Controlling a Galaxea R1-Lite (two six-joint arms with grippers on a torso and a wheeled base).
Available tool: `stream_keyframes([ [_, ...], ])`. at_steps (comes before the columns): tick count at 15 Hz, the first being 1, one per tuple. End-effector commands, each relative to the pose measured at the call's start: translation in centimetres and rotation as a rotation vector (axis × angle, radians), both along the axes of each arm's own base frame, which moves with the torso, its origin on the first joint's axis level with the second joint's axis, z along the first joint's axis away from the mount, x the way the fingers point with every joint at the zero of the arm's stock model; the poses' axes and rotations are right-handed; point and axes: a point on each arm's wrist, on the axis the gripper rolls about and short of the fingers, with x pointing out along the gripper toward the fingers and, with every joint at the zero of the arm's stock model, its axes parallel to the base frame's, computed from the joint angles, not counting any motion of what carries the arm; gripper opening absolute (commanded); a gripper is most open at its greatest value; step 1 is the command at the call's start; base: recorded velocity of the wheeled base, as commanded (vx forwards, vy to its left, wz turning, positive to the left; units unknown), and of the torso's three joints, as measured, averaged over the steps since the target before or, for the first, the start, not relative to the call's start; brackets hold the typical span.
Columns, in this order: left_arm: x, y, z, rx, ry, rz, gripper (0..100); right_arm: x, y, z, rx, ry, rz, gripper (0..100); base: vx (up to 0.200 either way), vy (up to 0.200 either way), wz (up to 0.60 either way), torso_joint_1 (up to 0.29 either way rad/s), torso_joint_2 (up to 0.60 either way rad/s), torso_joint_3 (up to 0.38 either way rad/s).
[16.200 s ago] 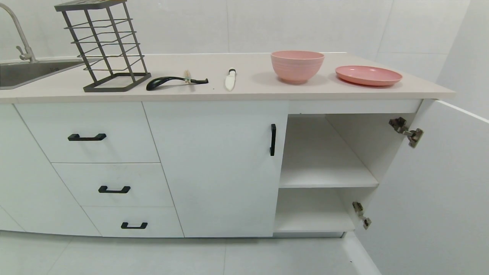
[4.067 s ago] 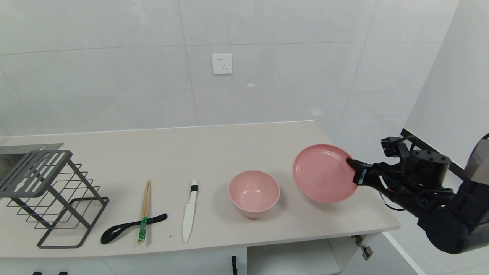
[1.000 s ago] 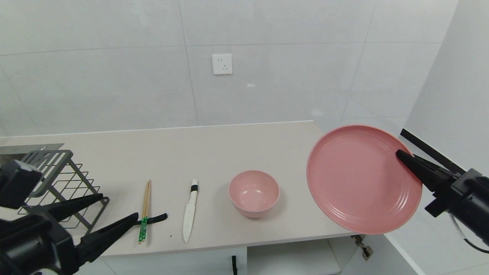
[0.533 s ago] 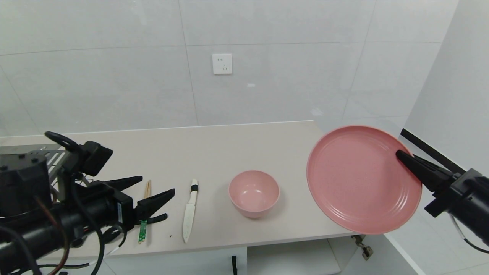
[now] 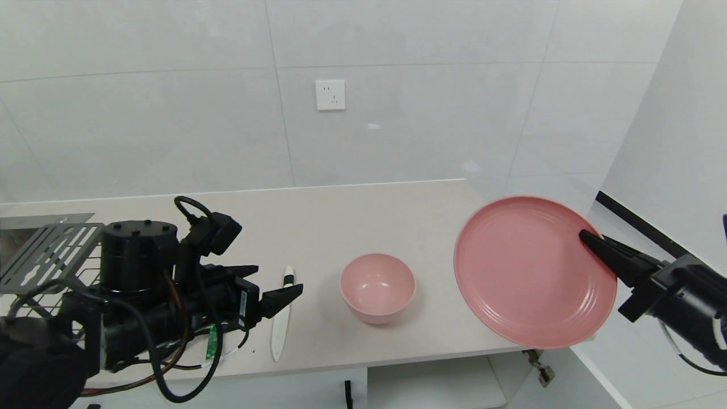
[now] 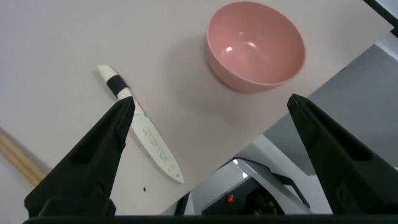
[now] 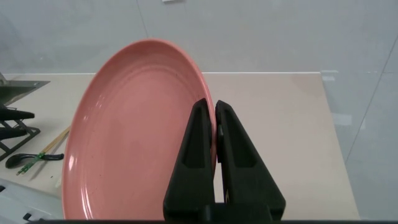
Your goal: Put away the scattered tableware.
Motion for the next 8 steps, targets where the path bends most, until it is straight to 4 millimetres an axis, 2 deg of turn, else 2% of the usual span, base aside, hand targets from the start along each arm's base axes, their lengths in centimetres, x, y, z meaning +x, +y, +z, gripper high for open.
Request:
stream_keyframes([
  [1,2.2,-1.0,-1.2,0.013,0.032,-0.002,100,0.0,0.0,-0.2,-0.004,0.011,0.0,0,0.0,0.0,0.0,0.0,0.0,0.0],
  [3,3.8,-1.7,-1.2,0.003,0.023,-0.001,100,-0.1,0.0,-0.4,-0.006,0.02,0.003,0,0.0,0.0,0.0,0.0,0.0,0.0],
  [8,6.2,-4.7,-2.5,-0.026,0.012,-0.036,100,-0.2,0.0,-0.3,-0.005,0.016,0.003,0,0.0,0.0,0.0,0.0,0.0,0.0],
])
